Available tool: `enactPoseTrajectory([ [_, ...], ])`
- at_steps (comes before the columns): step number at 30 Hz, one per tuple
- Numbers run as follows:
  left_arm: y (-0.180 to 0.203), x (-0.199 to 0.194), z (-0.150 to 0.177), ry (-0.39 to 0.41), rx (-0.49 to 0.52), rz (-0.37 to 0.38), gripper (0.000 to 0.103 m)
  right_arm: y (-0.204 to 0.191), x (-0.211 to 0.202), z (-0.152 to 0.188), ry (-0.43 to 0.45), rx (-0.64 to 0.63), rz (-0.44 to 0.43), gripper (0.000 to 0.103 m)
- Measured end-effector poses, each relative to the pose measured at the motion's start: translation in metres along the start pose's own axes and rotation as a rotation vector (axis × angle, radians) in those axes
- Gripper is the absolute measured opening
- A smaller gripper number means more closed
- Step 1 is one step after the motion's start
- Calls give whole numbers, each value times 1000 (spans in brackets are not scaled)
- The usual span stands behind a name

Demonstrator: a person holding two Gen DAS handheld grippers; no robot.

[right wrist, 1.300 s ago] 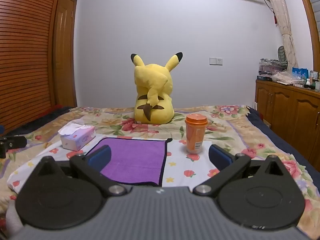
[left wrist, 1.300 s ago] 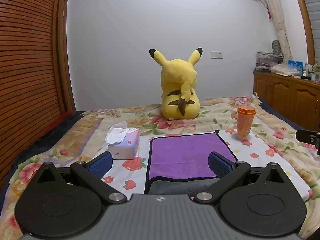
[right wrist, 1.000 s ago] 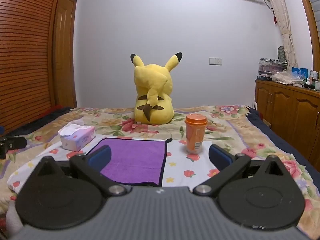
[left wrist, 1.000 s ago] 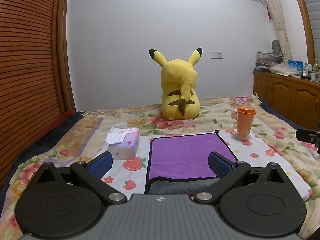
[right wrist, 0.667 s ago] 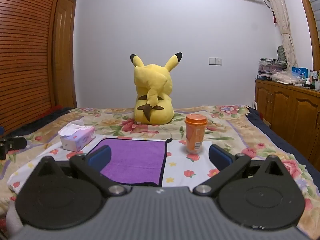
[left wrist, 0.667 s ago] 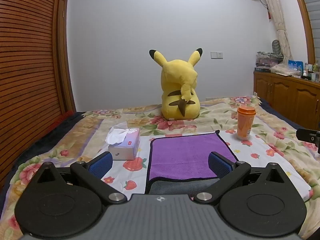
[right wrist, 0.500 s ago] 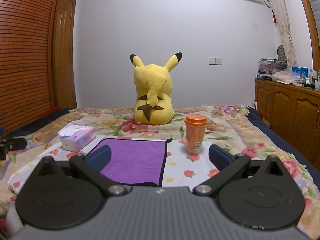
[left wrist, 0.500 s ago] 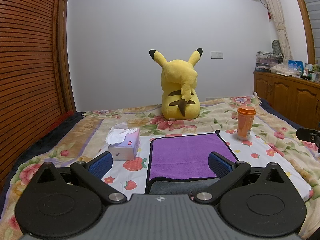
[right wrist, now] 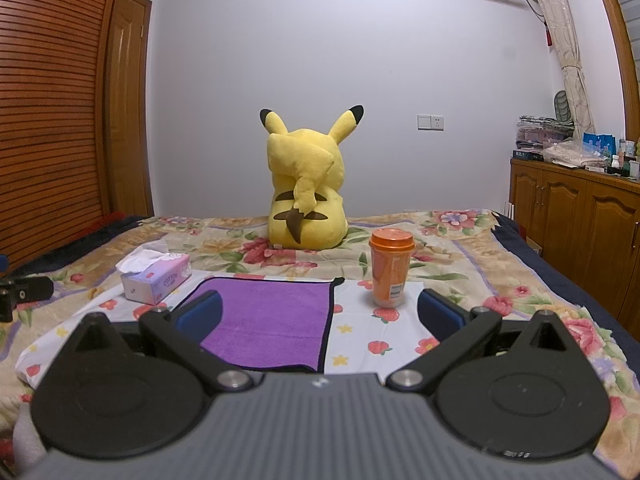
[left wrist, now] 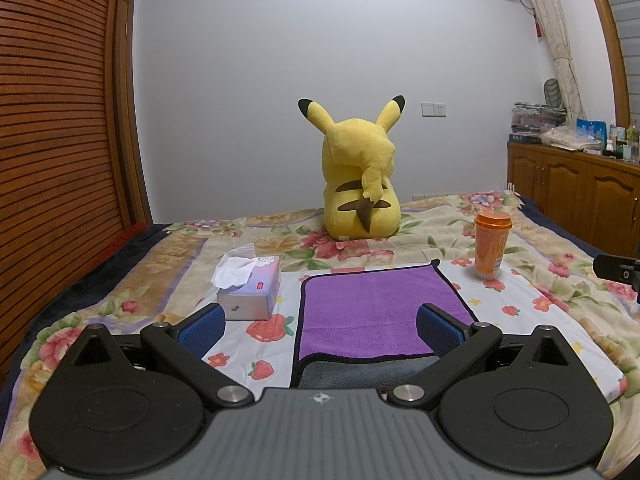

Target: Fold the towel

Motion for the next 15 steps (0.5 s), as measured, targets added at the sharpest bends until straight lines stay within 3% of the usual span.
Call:
enactPoseTrajectory([
  [15, -1, 1, 0, -3, 4, -2, 103, 0, 0, 0, 1, 1, 1, 103],
])
Point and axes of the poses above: each gripper's, at about its wrist camera, not at the fingertips, and x roughly the way its jaws point, y to its right, z to its underside, the point moved 10 cm from there along x, roughly the way its jaws point
